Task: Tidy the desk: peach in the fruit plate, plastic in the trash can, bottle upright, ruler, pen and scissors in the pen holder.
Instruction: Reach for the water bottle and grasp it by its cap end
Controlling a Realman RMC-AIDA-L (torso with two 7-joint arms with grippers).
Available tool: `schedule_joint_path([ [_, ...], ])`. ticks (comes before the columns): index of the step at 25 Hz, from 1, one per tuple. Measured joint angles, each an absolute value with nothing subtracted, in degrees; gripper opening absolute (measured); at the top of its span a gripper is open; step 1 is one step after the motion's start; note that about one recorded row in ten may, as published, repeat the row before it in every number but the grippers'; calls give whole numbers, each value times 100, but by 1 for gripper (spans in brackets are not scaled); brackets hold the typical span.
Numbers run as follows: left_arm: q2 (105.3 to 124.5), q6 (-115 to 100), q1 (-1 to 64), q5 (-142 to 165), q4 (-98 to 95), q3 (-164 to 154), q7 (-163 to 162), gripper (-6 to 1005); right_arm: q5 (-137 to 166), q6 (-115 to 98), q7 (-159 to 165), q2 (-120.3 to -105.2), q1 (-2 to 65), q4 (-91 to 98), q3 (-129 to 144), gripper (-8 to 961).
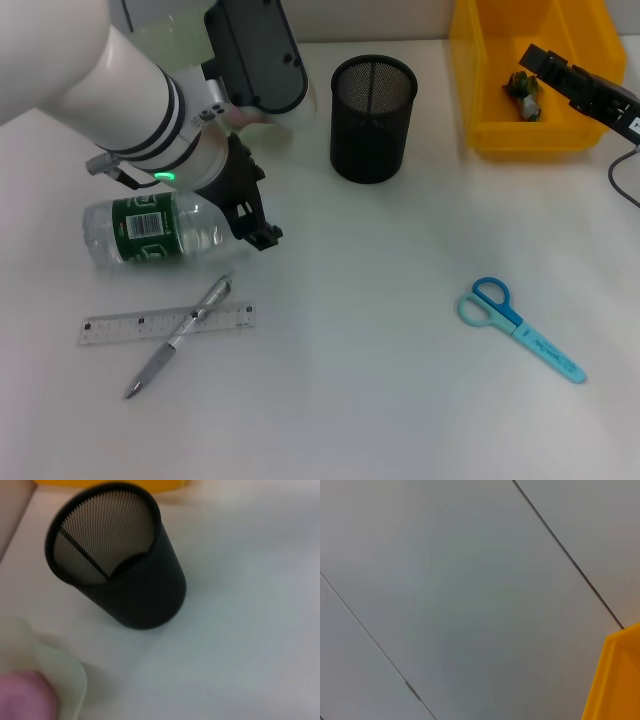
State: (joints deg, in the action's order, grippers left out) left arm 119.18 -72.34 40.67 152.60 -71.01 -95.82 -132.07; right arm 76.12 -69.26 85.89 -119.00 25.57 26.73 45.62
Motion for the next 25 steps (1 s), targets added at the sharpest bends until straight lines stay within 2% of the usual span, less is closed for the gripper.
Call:
schedule_joint_path([
  [25, 11918, -6721, 4107, 15236, -6630, -9767, -13245, 757, 7611, -6925, 8560, -11900, 2575, 2448, 4561, 467],
])
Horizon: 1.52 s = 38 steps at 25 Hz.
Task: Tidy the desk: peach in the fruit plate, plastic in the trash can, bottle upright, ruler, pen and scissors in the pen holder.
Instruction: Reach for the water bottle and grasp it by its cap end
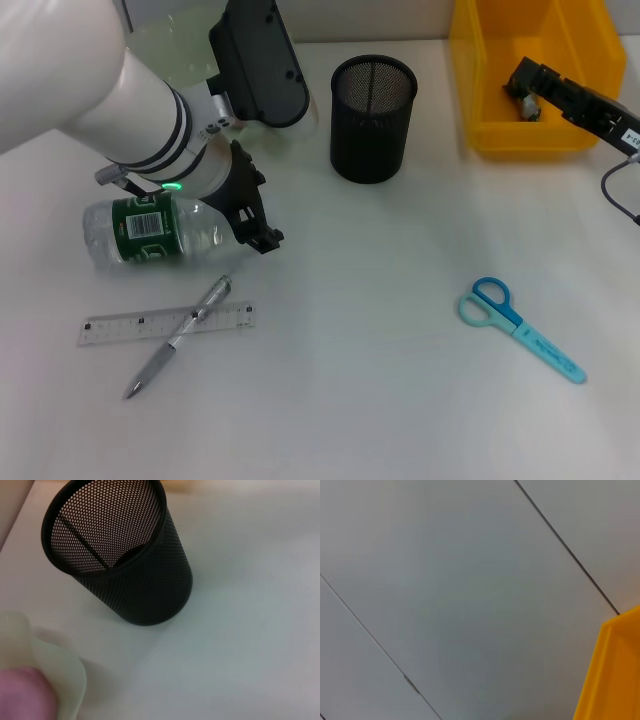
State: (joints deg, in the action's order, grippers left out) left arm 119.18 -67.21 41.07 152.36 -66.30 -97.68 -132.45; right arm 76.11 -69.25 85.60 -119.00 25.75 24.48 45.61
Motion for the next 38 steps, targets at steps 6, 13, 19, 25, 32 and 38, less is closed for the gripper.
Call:
schedule_joint_path([
  [6, 11918, -6649, 4126, 15256, -6521, -9774, -13282, 757, 7605, -6926, 8561, -11900, 2560, 2443, 4534, 468],
  [13, 11918, -6635, 4127, 15283, -6499, -9776, -13301, 758, 7558, -6925, 8578, -11900, 2514, 2443, 4500, 467],
  [19, 11918, -6572, 4131, 15315, -6481, -9843, -13311, 746, 7558, -6925, 8596, -11900, 2515, 2443, 4490, 467],
  [25, 11918, -6565, 4153, 15326, -6488, -9914, -13315, 712, 7558, -6925, 8599, -11900, 2521, 2443, 4490, 467],
  [32, 11918, -6571, 4212, 15392, -6479, -10007, -13325, 522, 7551, -6924, 8593, -11900, 2546, 2444, 4491, 468],
  [38, 11918, -6559, 4283, 15444, -6451, -10112, -13396, 424, 7549, -6922, 8572, -11900, 2558, 2444, 4491, 468],
])
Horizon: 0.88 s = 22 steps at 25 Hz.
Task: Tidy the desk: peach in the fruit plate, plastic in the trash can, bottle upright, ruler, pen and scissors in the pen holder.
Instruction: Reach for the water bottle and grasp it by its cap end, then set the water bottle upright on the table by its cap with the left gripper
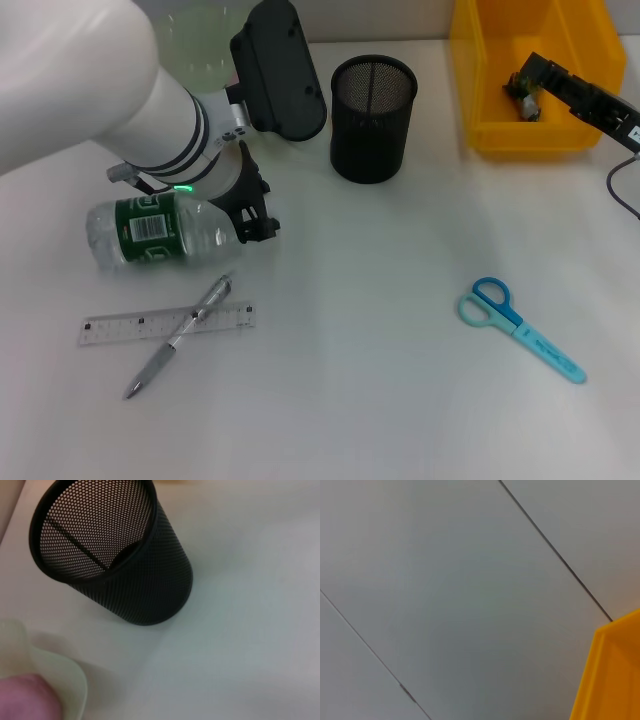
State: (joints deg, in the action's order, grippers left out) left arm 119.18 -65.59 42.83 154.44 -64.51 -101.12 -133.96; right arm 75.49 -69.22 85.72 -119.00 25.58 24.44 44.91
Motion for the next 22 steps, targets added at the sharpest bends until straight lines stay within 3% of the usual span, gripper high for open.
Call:
schedule_joint_path([
  [22, 11888, -6869, 3736, 15706, -8129, -9858, -13560, 423, 7547, -6875, 8560, -11908, 2571, 2456, 4473, 467],
])
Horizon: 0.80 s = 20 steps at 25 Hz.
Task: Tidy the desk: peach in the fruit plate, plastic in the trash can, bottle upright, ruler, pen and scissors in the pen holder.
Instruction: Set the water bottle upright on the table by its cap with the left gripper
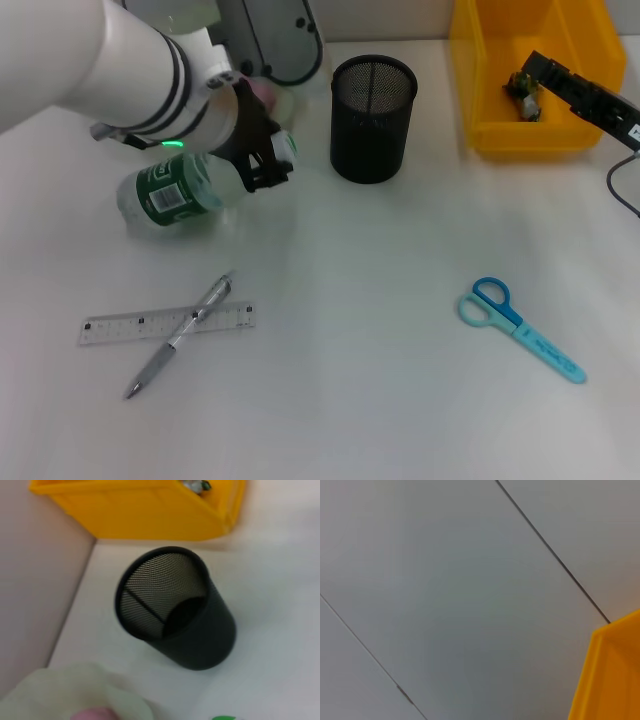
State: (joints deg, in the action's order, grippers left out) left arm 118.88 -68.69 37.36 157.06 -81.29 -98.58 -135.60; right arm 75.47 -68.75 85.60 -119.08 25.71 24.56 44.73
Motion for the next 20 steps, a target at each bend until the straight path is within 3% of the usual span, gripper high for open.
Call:
schedule_joint_path([
  [20, 11881, -6920, 3128, 15211, -9021, -9395, -13560, 421, 7540, -6895, 8557, -11900, 2657, 2443, 4474, 467],
])
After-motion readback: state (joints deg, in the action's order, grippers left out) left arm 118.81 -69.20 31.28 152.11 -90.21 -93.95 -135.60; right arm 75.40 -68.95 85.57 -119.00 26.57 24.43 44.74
